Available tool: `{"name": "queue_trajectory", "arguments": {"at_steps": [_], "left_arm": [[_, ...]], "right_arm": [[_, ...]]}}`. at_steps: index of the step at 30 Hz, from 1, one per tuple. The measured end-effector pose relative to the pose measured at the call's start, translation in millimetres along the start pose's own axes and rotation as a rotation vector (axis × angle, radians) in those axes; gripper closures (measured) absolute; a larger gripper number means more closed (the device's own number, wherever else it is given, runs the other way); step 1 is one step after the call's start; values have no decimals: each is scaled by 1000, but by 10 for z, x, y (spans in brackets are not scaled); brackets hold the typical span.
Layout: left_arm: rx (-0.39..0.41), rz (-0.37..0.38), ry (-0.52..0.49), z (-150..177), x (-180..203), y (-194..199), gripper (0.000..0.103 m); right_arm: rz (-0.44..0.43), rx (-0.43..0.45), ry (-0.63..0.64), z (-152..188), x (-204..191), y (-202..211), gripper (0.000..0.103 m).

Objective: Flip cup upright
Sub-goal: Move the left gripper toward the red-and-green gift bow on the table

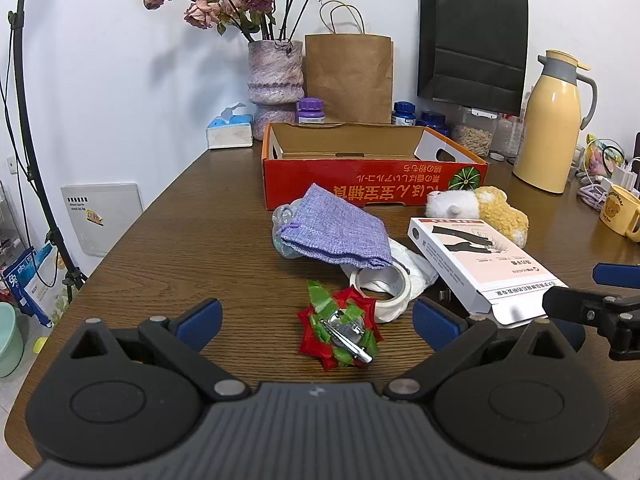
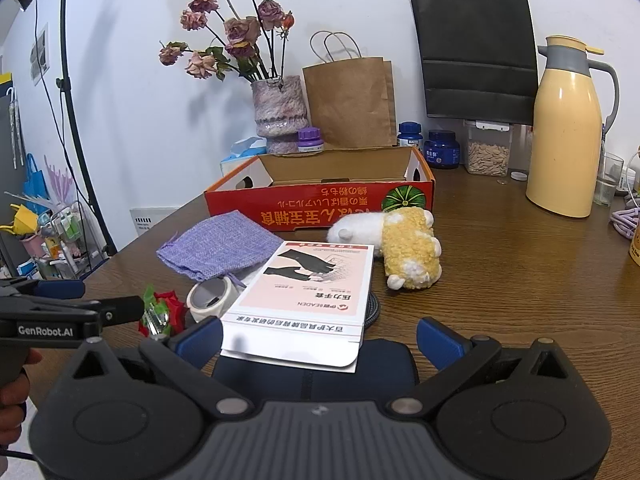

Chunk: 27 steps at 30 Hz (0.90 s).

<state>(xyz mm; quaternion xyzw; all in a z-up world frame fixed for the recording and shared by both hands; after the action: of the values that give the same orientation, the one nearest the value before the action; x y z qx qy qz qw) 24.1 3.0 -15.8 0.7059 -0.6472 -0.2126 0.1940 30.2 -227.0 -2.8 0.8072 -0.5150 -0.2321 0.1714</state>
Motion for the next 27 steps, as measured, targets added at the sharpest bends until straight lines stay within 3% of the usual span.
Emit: {"name": "queue_trajectory", "arguments": {"at_steps": [27], "left_arm": [[3,5,-2,25,47,2,0]], "right_arm": [[2,-4,-2,14,16,-31,0]]}}
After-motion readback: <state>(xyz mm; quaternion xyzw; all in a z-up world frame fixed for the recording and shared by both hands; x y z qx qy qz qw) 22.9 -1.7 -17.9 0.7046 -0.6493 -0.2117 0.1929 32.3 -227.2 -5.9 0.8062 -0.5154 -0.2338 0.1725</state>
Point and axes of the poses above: each gripper's, at about its wrist camera, not at the fingertips, and y roughly against the way its jaws point, x to its right, z to its underside, the point moved 3 cm from there along -y, roughly the way its jaws point, and after that the axes turned 6 degrees about -z, right-handed, at the moved point
